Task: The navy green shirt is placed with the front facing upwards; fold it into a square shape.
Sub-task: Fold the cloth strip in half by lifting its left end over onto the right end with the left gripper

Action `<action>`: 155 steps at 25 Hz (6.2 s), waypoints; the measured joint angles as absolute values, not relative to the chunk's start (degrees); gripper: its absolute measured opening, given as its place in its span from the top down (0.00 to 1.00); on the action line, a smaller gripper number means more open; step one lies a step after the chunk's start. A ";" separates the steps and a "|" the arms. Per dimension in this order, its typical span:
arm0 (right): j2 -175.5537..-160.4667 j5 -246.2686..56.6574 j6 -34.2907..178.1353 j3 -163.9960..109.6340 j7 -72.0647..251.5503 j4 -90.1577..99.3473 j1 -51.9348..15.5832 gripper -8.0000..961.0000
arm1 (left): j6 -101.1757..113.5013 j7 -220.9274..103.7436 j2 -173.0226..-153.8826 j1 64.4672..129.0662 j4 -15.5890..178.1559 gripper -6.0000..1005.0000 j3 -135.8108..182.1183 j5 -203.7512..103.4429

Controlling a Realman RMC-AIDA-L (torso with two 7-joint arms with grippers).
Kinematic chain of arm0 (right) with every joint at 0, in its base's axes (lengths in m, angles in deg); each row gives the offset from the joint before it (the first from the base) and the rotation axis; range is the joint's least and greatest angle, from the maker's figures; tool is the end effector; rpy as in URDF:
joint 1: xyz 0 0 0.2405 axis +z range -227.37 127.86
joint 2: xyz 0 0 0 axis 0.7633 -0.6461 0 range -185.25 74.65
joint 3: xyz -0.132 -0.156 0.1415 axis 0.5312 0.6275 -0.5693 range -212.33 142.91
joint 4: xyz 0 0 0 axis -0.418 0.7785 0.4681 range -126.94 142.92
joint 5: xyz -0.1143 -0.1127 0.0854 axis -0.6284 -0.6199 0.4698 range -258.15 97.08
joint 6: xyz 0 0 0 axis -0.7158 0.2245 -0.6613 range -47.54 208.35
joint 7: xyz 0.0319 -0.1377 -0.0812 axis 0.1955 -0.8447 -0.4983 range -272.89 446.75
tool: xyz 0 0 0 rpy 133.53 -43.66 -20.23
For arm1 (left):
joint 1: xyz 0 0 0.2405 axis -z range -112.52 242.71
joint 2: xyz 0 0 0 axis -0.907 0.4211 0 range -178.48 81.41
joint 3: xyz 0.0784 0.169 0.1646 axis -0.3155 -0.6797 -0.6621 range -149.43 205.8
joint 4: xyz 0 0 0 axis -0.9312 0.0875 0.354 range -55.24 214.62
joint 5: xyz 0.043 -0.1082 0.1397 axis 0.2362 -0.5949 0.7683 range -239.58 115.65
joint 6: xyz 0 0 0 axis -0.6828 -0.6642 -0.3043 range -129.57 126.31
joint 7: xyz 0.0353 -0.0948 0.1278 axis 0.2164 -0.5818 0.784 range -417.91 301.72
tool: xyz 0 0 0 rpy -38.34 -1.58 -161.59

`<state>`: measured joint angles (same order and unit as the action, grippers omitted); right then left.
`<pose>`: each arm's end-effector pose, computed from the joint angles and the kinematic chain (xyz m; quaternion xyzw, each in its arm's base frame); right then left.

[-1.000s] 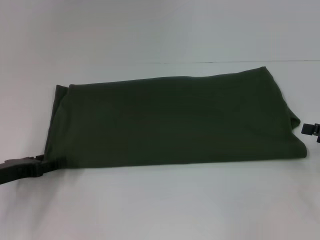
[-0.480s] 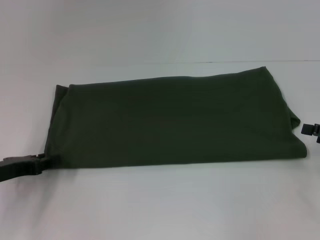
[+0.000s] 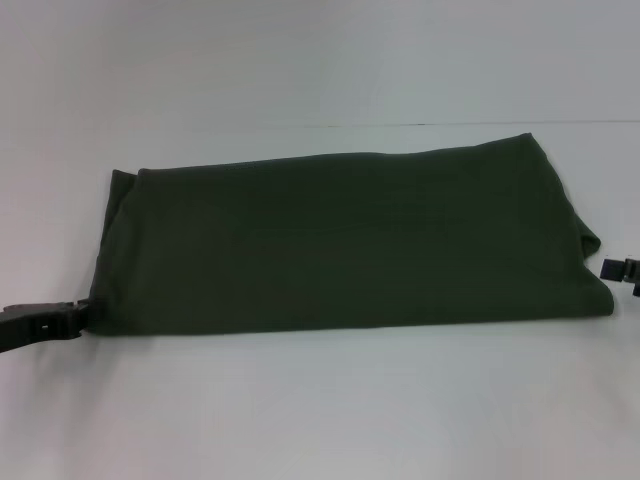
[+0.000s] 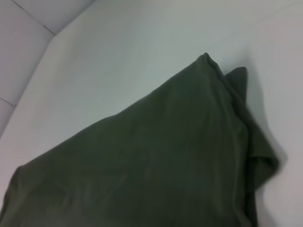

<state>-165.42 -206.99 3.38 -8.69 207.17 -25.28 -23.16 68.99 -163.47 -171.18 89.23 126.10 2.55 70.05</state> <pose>0.3401 0.3188 0.0563 -0.7256 0.6116 0.2134 0.2321 -0.3336 0.3097 0.0127 -0.7948 -0.5051 -0.1491 0.3016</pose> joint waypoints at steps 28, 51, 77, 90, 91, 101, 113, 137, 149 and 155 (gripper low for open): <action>-169.10 -208.92 11.44 -7.64 205.31 -21.63 -19.54 0.74 | 68.76 -163.56 -170.92 89.71 126.92 0.99 2.94 69.96; -170.97 -203.36 10.57 -9.30 197.48 -20.52 -22.04 0.99 | 66.31 -163.56 -169.45 90.58 127.50 0.99 4.74 69.94; -169.07 -200.42 -2.71 -19.57 193.22 -26.04 -25.92 0.44 | 81.78 -171.55 -169.36 86.32 132.77 0.59 16.70 68.88; -168.28 -200.86 -7.10 -16.09 191.77 -26.11 -21.50 0.04 | 89.05 -180.39 -169.00 86.68 131.34 0.14 15.81 71.27; -168.28 -200.87 -6.99 -15.68 191.53 -26.11 -21.26 0.04 | 89.03 -180.90 -169.03 86.70 131.15 0.13 15.59 71.31; -167.52 -200.93 -5.45 -13.06 192.03 -26.11 -17.62 0.04 | 84.27 -192.61 -168.32 88.94 128.45 0.13 13.78 74.63; -166.48 -200.64 -5.02 -13.50 192.05 -26.11 -16.49 0.04 | 79.26 -203.05 -167.63 92.10 126.89 0.13 8.31 76.85; -166.03 -199.31 -5.46 -13.99 192.05 -26.11 -17.24 0.04 | 76.34 -207.11 -166.57 93.96 126.98 0.13 7.84 81.89; -165.95 -199.05 -5.47 -13.96 192.17 -26.11 -17.24 0.05 | 75.01 -207.05 -166.36 94.74 126.10 0.13 7.65 81.92; -165.94 -198.90 -5.46 -13.96 192.22 -26.11 -17.23 0.05 | 74.13 -206.64 -166.03 95.56 124.81 0.13 7.42 81.87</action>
<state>-165.94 -198.90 -5.46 -13.96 192.22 -26.11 -17.23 74.13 -206.64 -166.03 95.56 124.81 7.42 81.87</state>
